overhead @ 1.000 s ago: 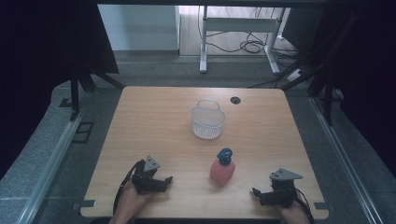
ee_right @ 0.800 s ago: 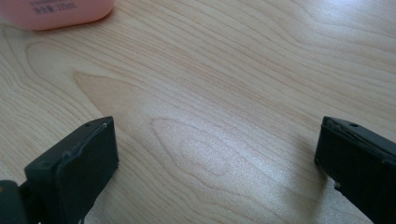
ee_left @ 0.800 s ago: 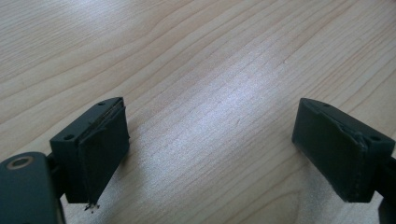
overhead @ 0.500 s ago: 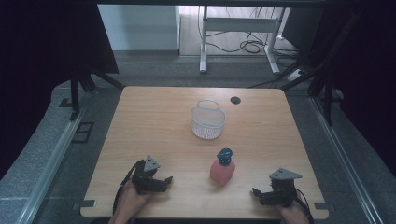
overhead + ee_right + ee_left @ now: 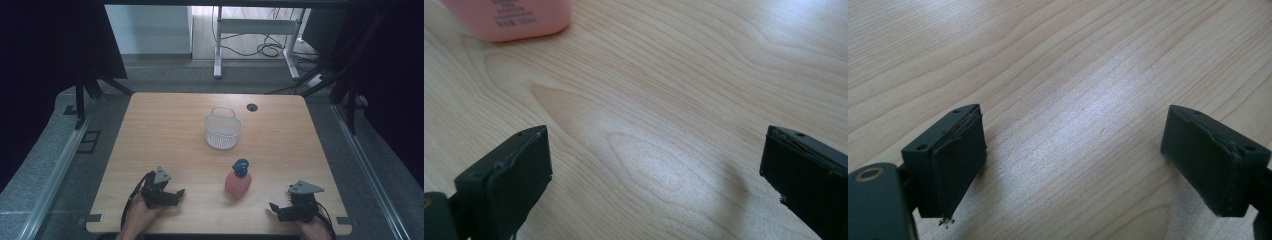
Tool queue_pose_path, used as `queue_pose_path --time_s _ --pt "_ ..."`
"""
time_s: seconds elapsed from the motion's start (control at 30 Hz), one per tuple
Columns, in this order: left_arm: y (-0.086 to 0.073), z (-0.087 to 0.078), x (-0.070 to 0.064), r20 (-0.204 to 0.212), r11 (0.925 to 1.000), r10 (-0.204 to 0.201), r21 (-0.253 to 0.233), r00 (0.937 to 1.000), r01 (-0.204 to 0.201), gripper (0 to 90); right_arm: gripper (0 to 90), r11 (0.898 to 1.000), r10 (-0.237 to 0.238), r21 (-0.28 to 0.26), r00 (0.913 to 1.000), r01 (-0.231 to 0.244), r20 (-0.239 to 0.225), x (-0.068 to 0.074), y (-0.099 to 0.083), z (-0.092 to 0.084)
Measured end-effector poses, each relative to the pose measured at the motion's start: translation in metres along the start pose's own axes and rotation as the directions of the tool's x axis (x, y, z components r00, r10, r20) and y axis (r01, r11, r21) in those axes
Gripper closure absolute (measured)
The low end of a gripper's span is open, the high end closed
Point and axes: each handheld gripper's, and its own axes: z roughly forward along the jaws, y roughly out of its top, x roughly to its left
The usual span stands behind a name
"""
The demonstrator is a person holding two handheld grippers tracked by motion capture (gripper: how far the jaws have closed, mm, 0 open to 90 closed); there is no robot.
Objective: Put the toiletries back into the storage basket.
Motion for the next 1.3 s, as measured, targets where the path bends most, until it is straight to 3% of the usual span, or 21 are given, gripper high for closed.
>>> queue_pose_path --time_s 0.33,0.67,1.0,1.3 --pt "0.0 0.0 0.0 0.0 1.0 0.0 0.0 1.0 0.0 10.3 0.0 0.999 -0.028 -0.015 0.999 0.028 -0.035 0.006 0.004 -0.001" --pt "0.0 0.0 0.0 0.0 1.0 0.0 0.0 1.0 0.0 10.3 0.0 0.999 -0.024 -0.05 0.9976 0.02 -0.065 0.009 0.01 -0.004" --pt "0.0 0.0 0.0 0.0 1.0 0.001 0.001 1.0 -0.001 10.3 0.0 0.997 -0.011 -0.079 0.9917 0.001 -0.128 0.014 0.019 -0.008" --pt "0.0 0.0 0.0 0.0 1.0 0.0 -0.001 1.0 0.0 10.3 0.0 0.997 -0.022 -0.081 0.9903 0.011 -0.137 0.018 0.027 -0.008"
